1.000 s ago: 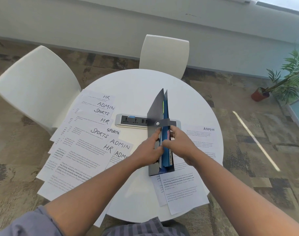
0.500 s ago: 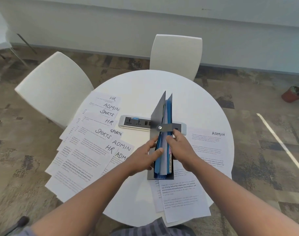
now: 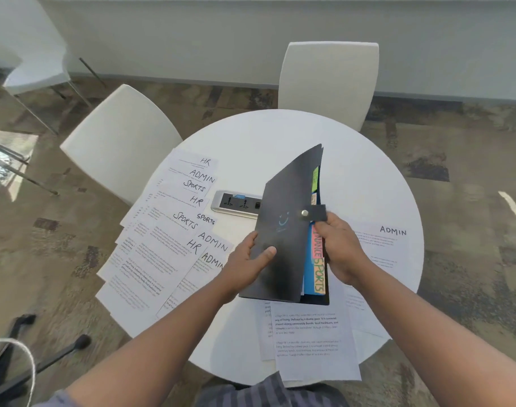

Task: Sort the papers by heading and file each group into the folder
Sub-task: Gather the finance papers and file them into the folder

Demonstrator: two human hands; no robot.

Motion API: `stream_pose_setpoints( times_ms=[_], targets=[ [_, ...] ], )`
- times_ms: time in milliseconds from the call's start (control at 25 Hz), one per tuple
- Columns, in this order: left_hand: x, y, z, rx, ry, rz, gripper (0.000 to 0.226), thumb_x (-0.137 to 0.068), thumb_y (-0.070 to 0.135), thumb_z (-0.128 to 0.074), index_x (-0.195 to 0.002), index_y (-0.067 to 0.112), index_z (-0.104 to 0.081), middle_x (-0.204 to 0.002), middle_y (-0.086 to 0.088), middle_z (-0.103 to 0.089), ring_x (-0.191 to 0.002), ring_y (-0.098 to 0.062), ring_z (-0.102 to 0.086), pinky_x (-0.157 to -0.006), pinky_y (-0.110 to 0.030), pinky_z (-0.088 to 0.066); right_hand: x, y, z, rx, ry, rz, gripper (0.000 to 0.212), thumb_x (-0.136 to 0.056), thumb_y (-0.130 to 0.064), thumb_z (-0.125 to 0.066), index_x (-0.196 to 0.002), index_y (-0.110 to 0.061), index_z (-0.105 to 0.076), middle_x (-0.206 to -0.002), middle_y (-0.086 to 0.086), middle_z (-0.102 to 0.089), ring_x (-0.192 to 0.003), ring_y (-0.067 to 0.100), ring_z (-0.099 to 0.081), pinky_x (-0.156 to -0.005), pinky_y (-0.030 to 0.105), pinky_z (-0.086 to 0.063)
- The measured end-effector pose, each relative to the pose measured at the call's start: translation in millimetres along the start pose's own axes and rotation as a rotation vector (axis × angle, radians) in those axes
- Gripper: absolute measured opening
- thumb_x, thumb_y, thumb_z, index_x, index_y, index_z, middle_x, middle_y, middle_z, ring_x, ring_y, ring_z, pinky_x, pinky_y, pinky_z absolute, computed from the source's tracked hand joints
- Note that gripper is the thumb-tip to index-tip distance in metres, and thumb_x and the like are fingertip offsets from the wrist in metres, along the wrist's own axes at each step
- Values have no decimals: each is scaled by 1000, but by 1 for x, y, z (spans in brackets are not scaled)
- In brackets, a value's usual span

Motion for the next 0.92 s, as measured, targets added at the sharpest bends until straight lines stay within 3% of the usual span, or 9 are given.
stream_pose_setpoints(
  times_ms=[80,160,240,360,440,640,760,920],
  targets=[
    [-3,-13,8,158,25,133,58,-100,46,-60,-150,30,-36,-134,20,-53,-131,-14,-47,-107,-29,-40,-10,-8,12,-95,-21,2,25,-109,-20,-42,-106,-22,-67,-87,4,-75,-74,18,-68,-72,34,-52],
    [-15,-34,22,288,43,261,80,-98,45,-65,-160,23,-21,-145,7,-53,-134,-22,-51,-115,-41,-40,-22,-17,20,-180,-29,8,26,-109,-18,-40,-109,-20,-67,-90,6,-77,-77,20,-71,-76,37,-56],
    [-26,-46,34,339,19,343,65,-98,36,-67,-153,19,-36,-134,1,-65,-119,-23,-63,-105,-40,-49,-34,-23,25,-238,-21,4,26,-109,-17,-42,-112,-17,-67,-94,10,-77,-77,24,-73,-77,41,-60],
    [-44,-55,39,434,-105,390,35,-103,18,-57,-138,15,-59,-122,-4,-70,-99,-23,-64,-77,-34,-58,-51,-27,26,-322,-10,-19,26,-107,-18,-46,-123,-13,-67,-104,13,-76,-81,28,-74,-77,44,-62],
    [-59,-52,45,516,-116,381,30,-104,9,-52,-131,18,-61,-122,-7,-71,-94,-22,-68,-66,-33,-60,-64,-23,25,-353,21,-64,30,-107,-22,-49,-130,-9,-63,-113,15,-74,-86,30,-73,-78,44,-62],
    [-122,-37,70,534,17,332,31,-105,-1,-46,-118,23,-61,-118,-6,-72,-86,-19,-70,-58,-31,-60,-95,9,19,-283,61,-210,34,-108,-23,-47,-137,-8,-58,-133,17,-68,-101,31,-71,-88,51,-59],
    [-165,-30,82,457,66,309,34,-104,-2,-45,-123,22,-61,-122,-5,-71,-88,-17,-67,-63,-31,-56,-103,32,14,-94,26,-342,26,-105,-13,-50,-130,-19,-59,-124,9,-71,-96,28,-73,-80,47,-61],
    [-206,-19,90,350,49,326,42,-100,-3,-43,-130,22,-60,-131,-5,-69,-97,-23,-65,-79,-39,-59,-123,48,7,-28,71,-411,34,-103,3,-45,-129,-17,-54,-122,11,-67,-85,27,-76,-67,34,-60]
  ],
)
Point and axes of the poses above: each hand's wrist, its own x-axis away from the middle knuckle, its own z-axis out of the back of the hand, y = z × x, the point moved 8 cm from there along -x, towards the middle knuckle
